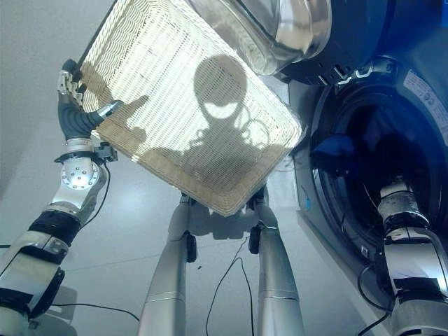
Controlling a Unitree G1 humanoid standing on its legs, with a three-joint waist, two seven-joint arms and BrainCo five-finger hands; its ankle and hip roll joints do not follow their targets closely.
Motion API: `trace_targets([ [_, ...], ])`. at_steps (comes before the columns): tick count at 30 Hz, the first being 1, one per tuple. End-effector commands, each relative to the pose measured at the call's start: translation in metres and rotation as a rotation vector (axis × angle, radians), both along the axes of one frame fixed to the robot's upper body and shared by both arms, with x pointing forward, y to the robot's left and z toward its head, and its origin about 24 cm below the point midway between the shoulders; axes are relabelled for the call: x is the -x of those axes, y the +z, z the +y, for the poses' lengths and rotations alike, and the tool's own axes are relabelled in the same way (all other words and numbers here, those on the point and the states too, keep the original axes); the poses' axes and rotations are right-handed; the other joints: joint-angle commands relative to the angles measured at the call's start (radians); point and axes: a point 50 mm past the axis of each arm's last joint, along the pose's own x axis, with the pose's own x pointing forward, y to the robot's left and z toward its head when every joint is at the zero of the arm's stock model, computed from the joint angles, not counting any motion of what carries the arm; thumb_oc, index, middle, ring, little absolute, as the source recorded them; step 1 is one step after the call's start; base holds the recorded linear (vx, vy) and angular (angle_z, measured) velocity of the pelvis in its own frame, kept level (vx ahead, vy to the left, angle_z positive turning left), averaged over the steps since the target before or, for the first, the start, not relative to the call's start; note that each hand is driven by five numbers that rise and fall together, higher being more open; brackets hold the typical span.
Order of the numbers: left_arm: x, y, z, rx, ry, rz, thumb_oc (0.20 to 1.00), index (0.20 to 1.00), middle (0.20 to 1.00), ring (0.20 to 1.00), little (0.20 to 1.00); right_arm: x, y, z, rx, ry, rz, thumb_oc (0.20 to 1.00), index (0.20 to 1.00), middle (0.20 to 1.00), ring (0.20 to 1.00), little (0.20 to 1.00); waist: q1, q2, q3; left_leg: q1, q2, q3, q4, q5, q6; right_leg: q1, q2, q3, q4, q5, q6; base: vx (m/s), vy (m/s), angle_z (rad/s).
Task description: Put the clothes into the washing machine.
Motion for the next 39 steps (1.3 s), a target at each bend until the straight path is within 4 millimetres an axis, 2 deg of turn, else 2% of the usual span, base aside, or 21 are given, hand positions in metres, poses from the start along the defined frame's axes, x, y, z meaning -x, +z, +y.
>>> trace_targets([
  [1, -0.002, 0.016, -0.007, 0.045, -0.018, -0.068, 1.000, 1.000, 1.000, 1.000, 1.000, 0.037, 0.067, -0.054, 0.302, -0.089, 0.060, 1.000, 1.000, 1.000, 1.000, 1.000, 0.000, -0.053, -0.022, 0.009, -0.057, 0.031, 0.161, -0.170, -0.012, 0.090, 0.032, -0.024, -0.228, 0.185, 0.121, -0.02, 0.049, 0.04],
  [4, -0.004, 0.011, -0.011, 0.057, -0.029, -0.051, 1.000, 1.000, 1.000, 1.000, 1.000, 0.024, 0.056, -0.042, 0.385, 0.017, 0.132, 1.000, 1.000, 1.000, 1.000, 1.000, 0.005, -0.037, -0.022, 0.027, -0.059, 0.034, 0.160, -0.181, -0.010, 0.102, 0.032, -0.018, -0.224, 0.173, 0.121, -0.02, 0.075, 0.03],
  [8, -0.004, 0.007, -0.013, 0.074, -0.034, -0.047, 1.000, 1.000, 1.000, 1.000, 1.000, 0.011, 0.056, -0.027, 0.598, 0.094, 0.260, 1.000, 1.000, 1.000, 1.000, 1.000, 0.003, -0.026, -0.022, 0.027, -0.061, 0.043, 0.156, -0.180, -0.008, 0.097, 0.030, -0.012, -0.226, 0.175, 0.123, -0.03, 0.070, 0.02],
  [9, -0.004, 0.007, -0.013, 0.074, -0.034, -0.047, 1.000, 1.000, 1.000, 1.000, 1.000, 0.011, 0.056, -0.027, 0.598, 0.094, 0.260, 1.000, 1.000, 1.000, 1.000, 1.000, 0.003, -0.026, -0.022, 0.027, -0.061, 0.043, 0.156, -0.180, -0.008, 0.097, 0.030, -0.012, -0.226, 0.175, 0.123, -0.03, 0.068, 0.02],
  [10, -0.004, 0.004, -0.013, 0.084, -0.037, -0.044, 1.000, 1.000, 1.000, 1.000, 1.000, 0.004, 0.056, -0.018, 0.732, 0.139, 0.328, 1.000, 1.000, 1.000, 1.000, 1.000, 0.001, -0.025, -0.022, 0.027, -0.061, 0.046, 0.155, -0.180, -0.007, 0.095, 0.030, -0.008, -0.226, 0.176, 0.124, -0.02, 0.046, 0.02],
  [11, -0.004, 0.004, -0.013, 0.084, -0.037, -0.044, 1.000, 1.000, 1.000, 1.000, 1.000, 0.004, 0.056, -0.018, 0.732, 0.139, 0.328, 1.000, 1.000, 1.000, 1.000, 1.000, 0.001, -0.025, -0.022, 0.027, -0.061, 0.046, 0.155, -0.180, -0.007, 0.095, 0.030, -0.008, -0.226, 0.176, 0.124, -0.04, 0.092, 0.03],
  [12, -0.004, 0.001, -0.016, 0.085, -0.038, -0.043, 1.000, 1.000, 1.000, 1.000, 1.000, -0.004, 0.053, -0.005, 0.861, 0.192, 0.388, 1.000, 1.000, 1.000, 1.000, 1.000, -0.001, -0.024, -0.022, 0.027, -0.062, 0.050, 0.156, -0.181, -0.006, 0.094, 0.029, -0.004, -0.226, 0.174, 0.124, -0.03, 0.063, 0.02],
  [14, -0.003, -0.002, -0.018, 0.088, -0.040, -0.041, 1.000, 1.000, 1.000, 1.000, 1.000, -0.010, 0.049, 0.007, 0.965, 0.231, 0.421, 1.000, 1.000, 1.000, 1.000, 1.000, -0.003, -0.025, -0.022, 0.029, -0.063, 0.055, 0.152, -0.179, -0.003, 0.095, 0.030, -0.003, -0.227, 0.174, 0.123, -0.04, 0.067, 0.05],
  [19, 0.000, -0.009, -0.019, 0.101, -0.036, -0.046, 1.000, 1.000, 1.000, 1.000, 1.000, -0.020, 0.035, 0.037, 1.122, 0.312, 0.446, 1.000, 1.000, 1.000, 1.000, 1.000, -0.011, -0.026, -0.022, 0.027, -0.063, 0.065, 0.142, -0.175, -0.003, 0.090, 0.030, 0.002, -0.230, 0.170, 0.123, -0.03, 0.049, 0.02],
  [23, 0.001, -0.012, -0.019, 0.106, -0.031, -0.046, 1.000, 1.000, 1.000, 1.000, 1.000, -0.021, 0.026, 0.050, 1.166, 0.346, 0.445, 1.000, 1.000, 1.000, 1.000, 1.000, -0.016, -0.027, -0.022, 0.026, -0.063, 0.069, 0.142, -0.176, -0.003, 0.086, 0.032, 0.006, -0.227, 0.167, 0.123, -0.01, 0.008, 0.01],
  [27, 0.003, -0.024, -0.017, 0.122, -0.012, -0.025, 1.000, 1.000, 1.000, 1.000, 1.000, -0.020, -0.004, 0.079, 1.258, 0.483, 0.450, 1.000, 1.000, 1.000, 1.000, 1.000, -0.030, -0.036, -0.022, 0.034, -0.060, 0.084, 0.143, -0.176, -0.005, 0.089, 0.033, 0.012, -0.224, 0.164, 0.121, -0.03, 0.039, 0.04],
  [30, 0.004, -0.027, -0.017, 0.124, -0.010, -0.018, 1.000, 1.000, 1.000, 1.000, 1.000, -0.019, -0.007, 0.082, 1.261, 0.507, 0.443, 1.000, 1.000, 1.000, 1.000, 1.000, -0.032, -0.037, -0.022, 0.037, -0.060, 0.086, 0.142, -0.176, -0.005, 0.091, 0.033, 0.013, -0.225, 0.163, 0.121, -0.01, 0.014, 0.00],
  [31, 0.004, -0.035, -0.016, 0.122, 0.008, 0.009, 1.000, 1.000, 1.000, 1.000, 1.000, -0.016, -0.021, 0.098, 1.290, 0.576, 0.429, 1.000, 1.000, 1.000, 1.000, 1.000, -0.040, -0.040, -0.022, 0.046, -0.060, 0.092, 0.141, -0.176, -0.005, 0.097, 0.035, 0.019, -0.225, 0.161, 0.119, -0.03, 0.053, -0.02],
  [33, 0.006, -0.047, -0.013, 0.136, 0.029, 0.042, 1.000, 1.000, 1.000, 1.000, 1.000, -0.012, -0.033, 0.112, 1.338, 0.645, 0.427, 1.000, 1.000, 1.000, 1.000, 1.000, -0.044, -0.042, -0.022, 0.059, -0.060, 0.093, 0.141, -0.178, -0.005, 0.107, 0.036, 0.025, -0.224, 0.159, 0.117, -0.02, 0.056, -0.03],
  [35, 0.007, -0.053, -0.011, 0.147, 0.038, 0.057, 1.000, 1.000, 1.000, 1.000, 1.000, -0.010, -0.038, 0.117, 1.336, 0.673, 0.422, 1.000, 1.000, 1.000, 1.000, 1.000, -0.045, -0.042, -0.022, 0.067, -0.060, 0.094, 0.140, -0.178, -0.005, 0.114, 0.035, 0.027, -0.221, 0.155, 0.116, -0.01, 0.046, -0.05],
  [36, 0.010, -0.064, -0.008, 0.161, 0.044, 0.084, 1.000, 1.000, 1.000, 1.000, 1.000, -0.004, -0.050, 0.121, 1.335, 0.703, 0.421, 1.000, 1.000, 1.000, 1.000, 1.000, -0.045, -0.040, -0.022, 0.086, -0.060, 0.095, 0.136, -0.180, -0.004, 0.128, 0.036, 0.029, -0.218, 0.150, 0.116, -0.02, 0.056, -0.10],
  [39, 0.012, -0.081, -0.007, 0.153, 0.052, 0.147, 1.000, 1.000, 1.000, 1.000, 1.000, 0.001, -0.062, 0.131, 1.357, 0.758, 0.424, 1.000, 1.000, 1.000, 1.000, 1.000, -0.043, -0.039, -0.022, 0.129, -0.062, 0.097, 0.120, -0.180, -0.001, 0.168, 0.033, 0.029, -0.223, 0.146, 0.115, -0.02, 0.036, -0.07],
])
